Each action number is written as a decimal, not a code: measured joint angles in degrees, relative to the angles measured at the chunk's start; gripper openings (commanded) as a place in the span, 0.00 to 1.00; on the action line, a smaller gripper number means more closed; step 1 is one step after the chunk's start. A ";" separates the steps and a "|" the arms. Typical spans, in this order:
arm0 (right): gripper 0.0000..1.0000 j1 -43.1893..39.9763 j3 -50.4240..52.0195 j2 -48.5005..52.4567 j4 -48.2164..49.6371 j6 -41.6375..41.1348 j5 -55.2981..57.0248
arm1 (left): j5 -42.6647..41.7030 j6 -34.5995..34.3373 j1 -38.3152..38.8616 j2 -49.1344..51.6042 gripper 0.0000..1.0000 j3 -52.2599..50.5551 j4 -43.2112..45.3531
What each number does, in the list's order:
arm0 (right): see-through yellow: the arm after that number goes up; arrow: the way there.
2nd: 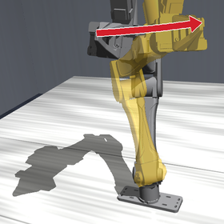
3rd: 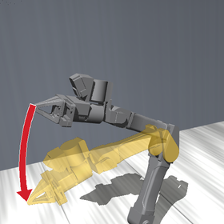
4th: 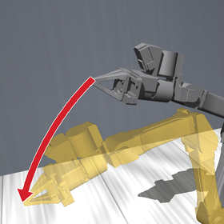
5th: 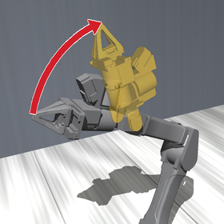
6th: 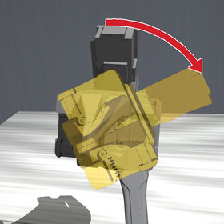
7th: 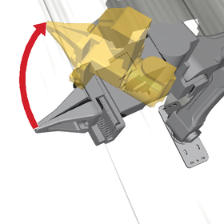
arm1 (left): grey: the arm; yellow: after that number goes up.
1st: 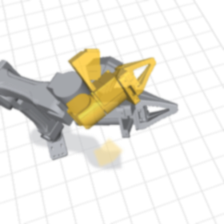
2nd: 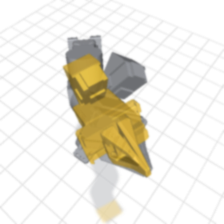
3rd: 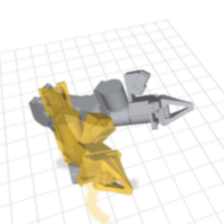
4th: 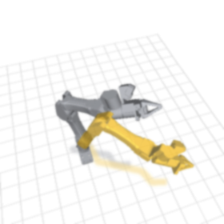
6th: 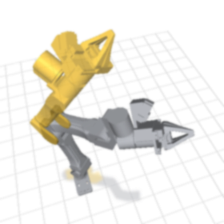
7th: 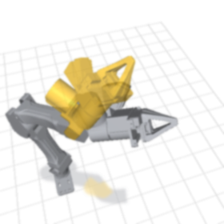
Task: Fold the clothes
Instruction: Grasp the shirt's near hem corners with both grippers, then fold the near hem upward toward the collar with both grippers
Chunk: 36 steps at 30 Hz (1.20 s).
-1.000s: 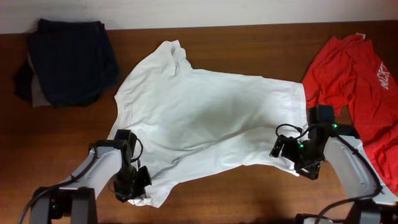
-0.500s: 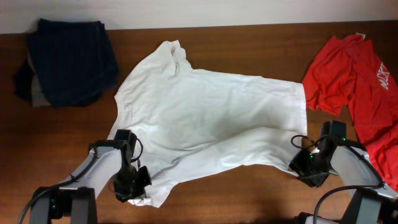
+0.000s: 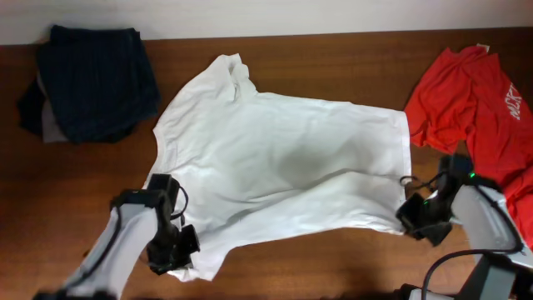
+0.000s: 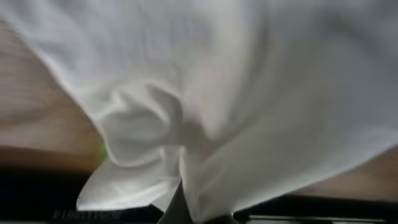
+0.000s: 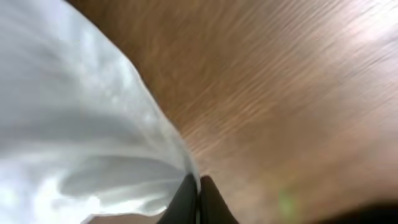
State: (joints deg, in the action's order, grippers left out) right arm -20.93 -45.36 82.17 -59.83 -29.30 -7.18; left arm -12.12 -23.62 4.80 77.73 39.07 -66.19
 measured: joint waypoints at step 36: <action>0.99 4.87 -17.57 7.80 8.87 6.03 4.79 | 5.99 -0.31 0.04 12.81 0.99 10.60 43.06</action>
State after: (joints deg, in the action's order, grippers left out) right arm -16.05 -62.94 89.97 -50.96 -23.27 -2.39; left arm -6.13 -23.92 4.84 90.54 49.67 -23.14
